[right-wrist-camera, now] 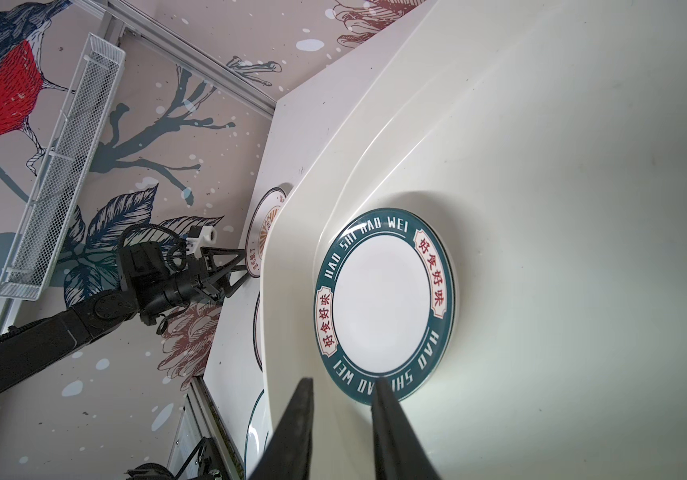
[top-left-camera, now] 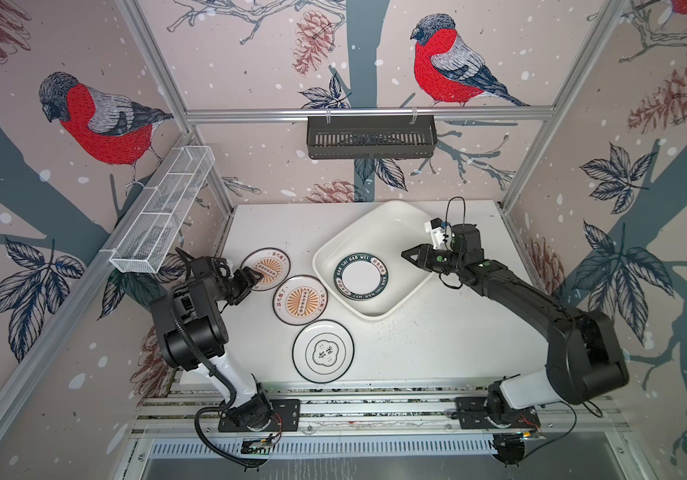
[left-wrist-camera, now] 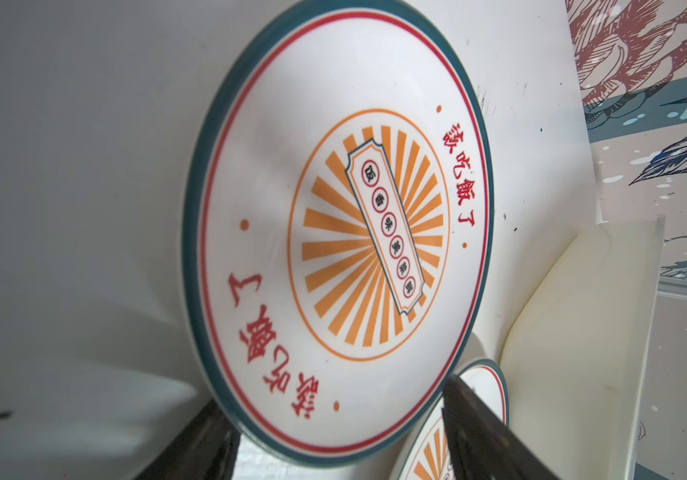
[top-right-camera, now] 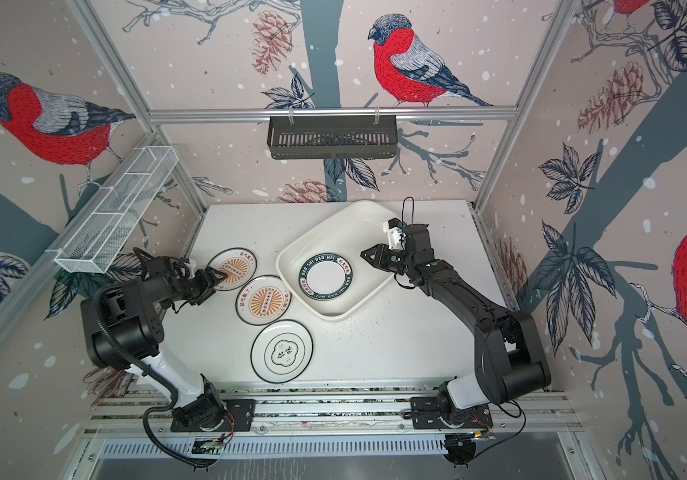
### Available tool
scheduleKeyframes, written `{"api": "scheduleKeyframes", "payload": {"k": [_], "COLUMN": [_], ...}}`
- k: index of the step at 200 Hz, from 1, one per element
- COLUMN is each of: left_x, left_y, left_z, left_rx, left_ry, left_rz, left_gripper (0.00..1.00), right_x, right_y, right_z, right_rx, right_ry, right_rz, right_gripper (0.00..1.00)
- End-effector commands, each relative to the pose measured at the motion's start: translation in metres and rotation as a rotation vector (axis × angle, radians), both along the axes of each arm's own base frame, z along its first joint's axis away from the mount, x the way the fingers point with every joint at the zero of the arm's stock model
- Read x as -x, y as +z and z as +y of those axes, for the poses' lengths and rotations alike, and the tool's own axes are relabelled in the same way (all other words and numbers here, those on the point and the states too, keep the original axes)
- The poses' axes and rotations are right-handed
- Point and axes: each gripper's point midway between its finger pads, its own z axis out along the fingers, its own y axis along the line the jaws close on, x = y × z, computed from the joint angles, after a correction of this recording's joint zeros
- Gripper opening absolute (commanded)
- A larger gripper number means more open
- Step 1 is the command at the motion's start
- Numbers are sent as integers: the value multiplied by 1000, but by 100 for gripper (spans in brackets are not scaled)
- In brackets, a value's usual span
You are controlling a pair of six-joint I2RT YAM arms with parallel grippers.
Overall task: Place the plates into the plastic bin on the countertop
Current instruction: 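Lower the left gripper onto the sunburst plate's rim and close it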
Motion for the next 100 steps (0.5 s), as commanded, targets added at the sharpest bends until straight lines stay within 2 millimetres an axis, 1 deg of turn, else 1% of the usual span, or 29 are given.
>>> {"api": "scheduleKeyframes", "payload": {"k": [1,38,77,100], "left_x": [6,2,-7,-11], "left_y": [-16,-21,-20,-25], "left_z": [5,8,10,12], "left_rx": [-20,-17,0,12], "left_ry": [25,37,50,61], "left_rz": [60,61,39,44], "left_gripper": [73,70,65,60], "right_x": [-3,-6,-8,-8], "right_y": [5,2,-4,-8], "right_z": [4,5,7,8], "right_rx": [-17,-21,-25,-24], "right_ry": [7,8,10,11], "right_rz": [-21,-12,4,18], "right_gripper": [27,26,25,25]}}
